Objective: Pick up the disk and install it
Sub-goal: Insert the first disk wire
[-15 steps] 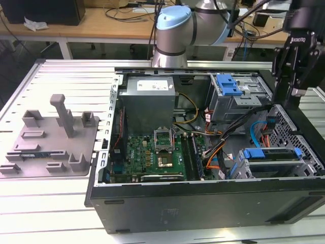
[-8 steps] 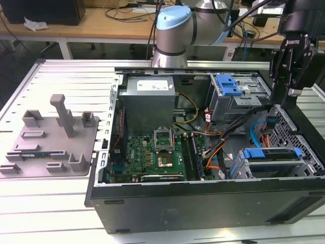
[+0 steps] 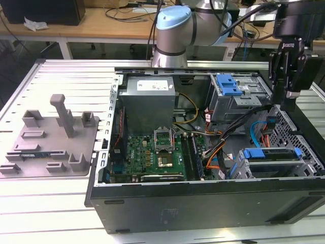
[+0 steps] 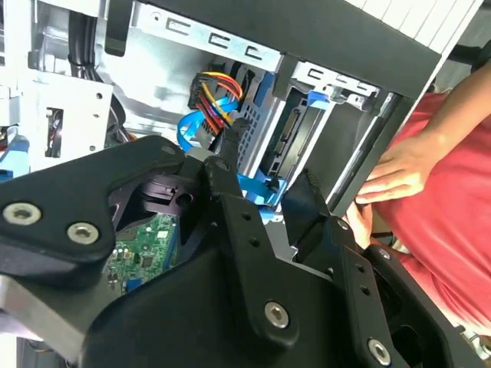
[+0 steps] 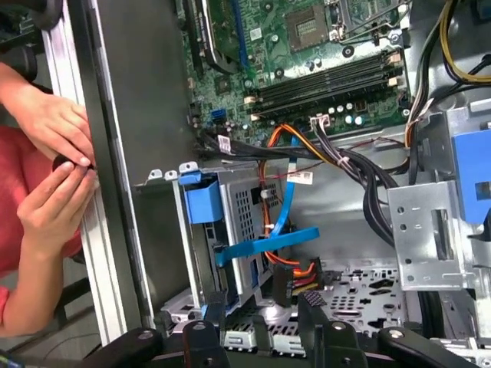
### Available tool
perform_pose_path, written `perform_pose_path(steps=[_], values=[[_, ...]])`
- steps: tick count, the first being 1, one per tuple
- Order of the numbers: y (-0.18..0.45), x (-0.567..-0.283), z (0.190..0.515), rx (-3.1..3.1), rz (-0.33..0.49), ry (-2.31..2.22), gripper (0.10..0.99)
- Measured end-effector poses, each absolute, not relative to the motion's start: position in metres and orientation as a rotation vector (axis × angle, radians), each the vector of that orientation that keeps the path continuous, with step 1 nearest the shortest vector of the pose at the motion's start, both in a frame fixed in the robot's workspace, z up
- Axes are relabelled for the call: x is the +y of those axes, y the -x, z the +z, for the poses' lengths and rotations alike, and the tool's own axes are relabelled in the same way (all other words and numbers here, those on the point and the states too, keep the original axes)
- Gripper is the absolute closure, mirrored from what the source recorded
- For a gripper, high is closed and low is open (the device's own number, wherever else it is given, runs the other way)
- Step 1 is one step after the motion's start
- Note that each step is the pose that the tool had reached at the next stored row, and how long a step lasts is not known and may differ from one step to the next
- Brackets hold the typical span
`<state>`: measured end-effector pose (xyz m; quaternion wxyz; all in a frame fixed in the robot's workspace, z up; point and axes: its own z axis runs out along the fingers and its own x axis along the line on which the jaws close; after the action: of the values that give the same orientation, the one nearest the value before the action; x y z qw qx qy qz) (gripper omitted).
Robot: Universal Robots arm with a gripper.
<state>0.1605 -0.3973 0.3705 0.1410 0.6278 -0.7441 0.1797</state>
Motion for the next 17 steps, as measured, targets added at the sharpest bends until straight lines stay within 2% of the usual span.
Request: perform_pose_path(steps=[13,14,17], values=[[-0.157,-0.382,0.357,-2.116,0.584,-1.769,0.6],[-0.157,-0.381,0.354,-2.112,0.59,-1.766,0.733],[-0.16,-0.381,0.336,-2.11,0.596,-1.763,0.733]])
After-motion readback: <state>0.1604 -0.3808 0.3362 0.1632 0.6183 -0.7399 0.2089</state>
